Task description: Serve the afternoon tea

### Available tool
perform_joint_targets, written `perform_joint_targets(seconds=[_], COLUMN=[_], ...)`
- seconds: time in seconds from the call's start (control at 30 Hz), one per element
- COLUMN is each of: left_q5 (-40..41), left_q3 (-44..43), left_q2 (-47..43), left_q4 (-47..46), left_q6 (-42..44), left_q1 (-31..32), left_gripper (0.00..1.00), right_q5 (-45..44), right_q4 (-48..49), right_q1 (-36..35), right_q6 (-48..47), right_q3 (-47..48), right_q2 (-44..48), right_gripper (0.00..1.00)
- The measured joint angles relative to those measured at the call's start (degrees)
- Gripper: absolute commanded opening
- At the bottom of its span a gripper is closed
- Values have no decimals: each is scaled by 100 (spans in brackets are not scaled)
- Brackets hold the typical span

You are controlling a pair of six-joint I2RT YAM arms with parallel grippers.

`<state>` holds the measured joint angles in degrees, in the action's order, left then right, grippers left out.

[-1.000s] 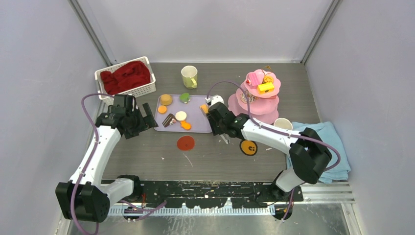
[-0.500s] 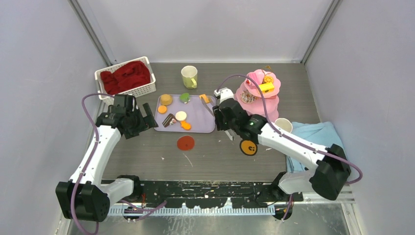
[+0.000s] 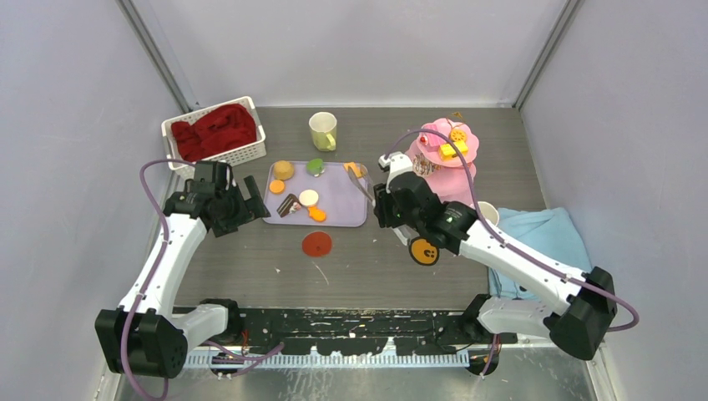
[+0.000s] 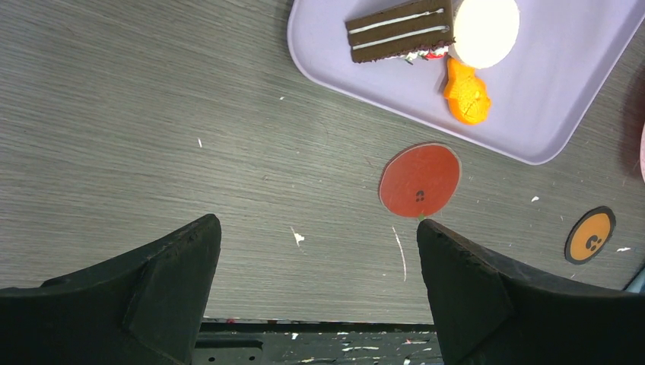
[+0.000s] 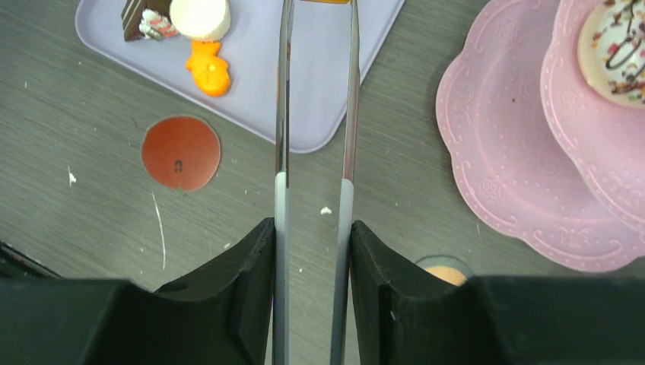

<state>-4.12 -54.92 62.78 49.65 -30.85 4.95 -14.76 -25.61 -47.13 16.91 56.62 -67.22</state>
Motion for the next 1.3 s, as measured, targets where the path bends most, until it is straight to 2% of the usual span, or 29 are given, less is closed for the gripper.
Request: perform_joint_targets(seconds=[0.23,0.43,0.7,0.9,1.3], left_q5=[0,-4,-20,-33,-109], left_q3=[-2,-2,-2,-4,-4], left_q2=[0,0,-46,-120,-118], left_q4=[0,0,2,2,2], left_q6=[2,-4,-17,-17,-9], left_q1=[0,0,0,0,0], left_gripper=[100,100,100,100,100], right_q5=[17,-304,-520,-1014,-2074], right_q4=[-734,-1744,-2990,-3812,-4581], right_q1=[0,0,2,2,7], right_q6=[175,678,1285,1639,2079], right_q3=[-98,-39,142,667,1045], right_q2=[850,1473,1602,1698,1650], right_gripper=[2,2,2,2,2])
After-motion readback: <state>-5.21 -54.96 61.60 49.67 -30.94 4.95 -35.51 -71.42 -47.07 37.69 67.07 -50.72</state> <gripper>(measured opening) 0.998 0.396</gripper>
